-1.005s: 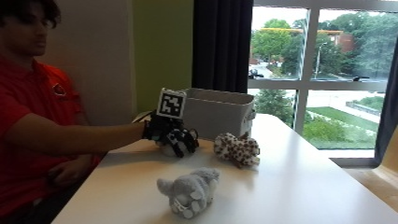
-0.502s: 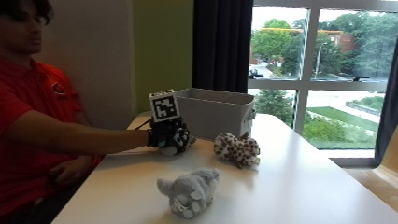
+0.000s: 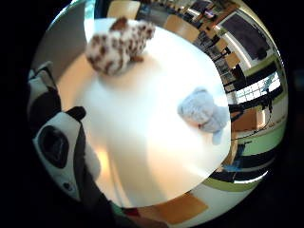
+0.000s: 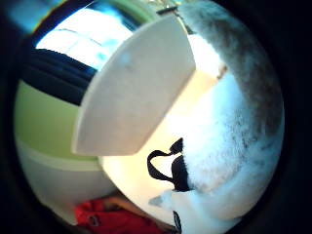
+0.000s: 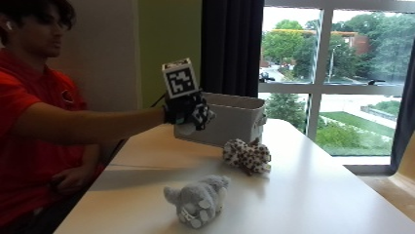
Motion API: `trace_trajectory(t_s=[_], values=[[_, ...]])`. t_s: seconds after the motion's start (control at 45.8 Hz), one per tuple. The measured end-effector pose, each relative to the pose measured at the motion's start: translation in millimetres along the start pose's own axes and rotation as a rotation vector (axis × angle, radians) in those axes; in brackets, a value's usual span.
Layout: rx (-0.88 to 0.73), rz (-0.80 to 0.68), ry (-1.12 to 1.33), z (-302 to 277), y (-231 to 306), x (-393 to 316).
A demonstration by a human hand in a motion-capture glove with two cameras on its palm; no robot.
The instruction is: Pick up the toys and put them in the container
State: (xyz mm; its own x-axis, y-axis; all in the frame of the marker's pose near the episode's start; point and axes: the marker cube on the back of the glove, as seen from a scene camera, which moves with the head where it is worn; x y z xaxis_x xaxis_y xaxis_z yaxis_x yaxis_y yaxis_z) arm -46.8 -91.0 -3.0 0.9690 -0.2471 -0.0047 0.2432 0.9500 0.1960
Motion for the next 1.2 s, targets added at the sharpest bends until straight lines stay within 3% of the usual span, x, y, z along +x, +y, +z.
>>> trace_trajectory(t_s=[0.218,0.371,0.524,0.786,0.961,1.201], values=[[0.095,-0.038,-0.009,-77.3,-56.2,-42.3],[0.115,-0.108,0.020,-101.0,-90.0,-88.5],[0.128,-0.192,0.030,-98.1,-116.0,-141.0],[0.061,-0.206,0.003,-65.2,-144.5,-214.2],[0.027,-0.191,-0.032,-56.6,-142.2,-225.5],[-0.169,-0.234,0.004,-50.3,-120.9,-202.0]])
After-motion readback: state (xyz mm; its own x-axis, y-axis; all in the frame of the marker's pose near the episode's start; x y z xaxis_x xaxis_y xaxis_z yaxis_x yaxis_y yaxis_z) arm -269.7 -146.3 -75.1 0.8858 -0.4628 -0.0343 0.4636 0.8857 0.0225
